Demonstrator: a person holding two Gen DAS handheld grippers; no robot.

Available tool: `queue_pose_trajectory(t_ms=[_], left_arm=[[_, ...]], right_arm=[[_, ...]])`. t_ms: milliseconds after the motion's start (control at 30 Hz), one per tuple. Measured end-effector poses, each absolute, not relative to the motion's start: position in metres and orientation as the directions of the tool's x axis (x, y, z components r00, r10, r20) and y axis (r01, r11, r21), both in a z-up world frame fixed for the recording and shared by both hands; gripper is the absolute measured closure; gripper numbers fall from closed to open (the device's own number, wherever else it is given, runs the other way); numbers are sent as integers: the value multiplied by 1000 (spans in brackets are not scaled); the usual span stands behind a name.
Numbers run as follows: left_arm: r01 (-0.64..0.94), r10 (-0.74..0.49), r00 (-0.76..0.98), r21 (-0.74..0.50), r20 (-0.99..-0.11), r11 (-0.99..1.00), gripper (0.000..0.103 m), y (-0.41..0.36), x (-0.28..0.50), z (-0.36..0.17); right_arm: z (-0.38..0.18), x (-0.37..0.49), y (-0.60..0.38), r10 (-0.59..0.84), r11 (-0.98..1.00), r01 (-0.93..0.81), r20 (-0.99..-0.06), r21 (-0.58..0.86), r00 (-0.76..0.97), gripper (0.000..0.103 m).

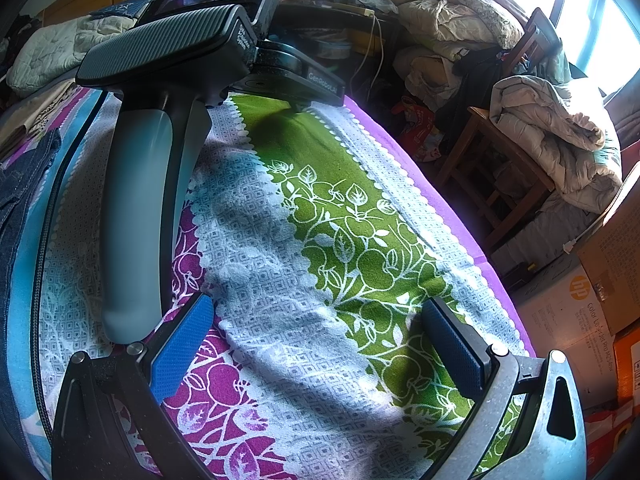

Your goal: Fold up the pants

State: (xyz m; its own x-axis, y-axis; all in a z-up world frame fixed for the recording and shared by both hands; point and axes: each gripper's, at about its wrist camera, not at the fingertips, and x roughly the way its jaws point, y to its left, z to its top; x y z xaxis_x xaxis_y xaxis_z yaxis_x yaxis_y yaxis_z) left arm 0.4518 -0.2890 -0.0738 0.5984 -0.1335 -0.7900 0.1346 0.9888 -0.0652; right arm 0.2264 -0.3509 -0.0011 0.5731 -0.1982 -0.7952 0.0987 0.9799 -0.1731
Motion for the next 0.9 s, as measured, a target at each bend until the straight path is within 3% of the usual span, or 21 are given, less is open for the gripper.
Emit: queue_pose_trajectory(t_ms=[900], left_arm=[[134, -133, 599, -65, -790, 989, 0, -289, 452, -74]], right_arm=[[-2, 226, -349, -199, 980, 96, -794, -176, 574, 0]])
